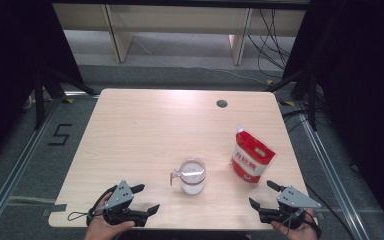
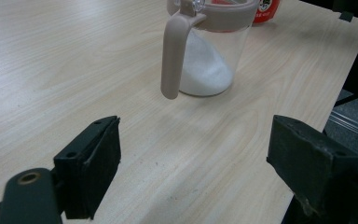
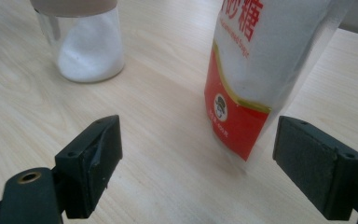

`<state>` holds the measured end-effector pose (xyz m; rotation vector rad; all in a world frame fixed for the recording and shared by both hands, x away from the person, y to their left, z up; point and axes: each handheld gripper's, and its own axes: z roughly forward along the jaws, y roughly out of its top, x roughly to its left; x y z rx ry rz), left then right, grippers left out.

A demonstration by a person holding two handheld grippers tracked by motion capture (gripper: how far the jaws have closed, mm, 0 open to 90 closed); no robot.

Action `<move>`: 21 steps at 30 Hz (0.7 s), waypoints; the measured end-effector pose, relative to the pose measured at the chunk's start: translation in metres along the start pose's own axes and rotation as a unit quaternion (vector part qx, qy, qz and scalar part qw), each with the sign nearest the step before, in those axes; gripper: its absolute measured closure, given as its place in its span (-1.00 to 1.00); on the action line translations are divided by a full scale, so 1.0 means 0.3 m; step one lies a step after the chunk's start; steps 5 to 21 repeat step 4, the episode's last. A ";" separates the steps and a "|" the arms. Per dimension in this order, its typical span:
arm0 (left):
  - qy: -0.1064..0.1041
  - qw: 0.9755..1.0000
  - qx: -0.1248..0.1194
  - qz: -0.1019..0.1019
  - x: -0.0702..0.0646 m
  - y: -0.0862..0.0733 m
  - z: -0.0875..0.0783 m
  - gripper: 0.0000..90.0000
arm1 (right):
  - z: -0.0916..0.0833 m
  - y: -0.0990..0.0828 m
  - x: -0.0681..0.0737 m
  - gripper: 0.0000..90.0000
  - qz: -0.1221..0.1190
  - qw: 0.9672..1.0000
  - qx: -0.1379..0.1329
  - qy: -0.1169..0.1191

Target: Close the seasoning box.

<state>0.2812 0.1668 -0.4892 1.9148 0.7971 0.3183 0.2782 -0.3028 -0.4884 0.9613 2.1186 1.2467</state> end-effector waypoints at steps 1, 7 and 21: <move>0.000 1.000 0.004 0.010 0.006 0.001 -0.002 -0.63 | 0.002 -0.001 -0.006 -0.64 -0.012 1.000 -0.004 -0.003; 0.001 1.000 0.010 0.000 0.010 -0.004 0.004 -0.63 | 0.001 -0.008 -0.005 -0.64 0.005 1.000 0.011 0.000; 0.001 1.000 0.010 0.000 0.010 -0.004 0.004 -0.63 | 0.001 -0.008 -0.005 -0.64 0.005 1.000 0.011 0.000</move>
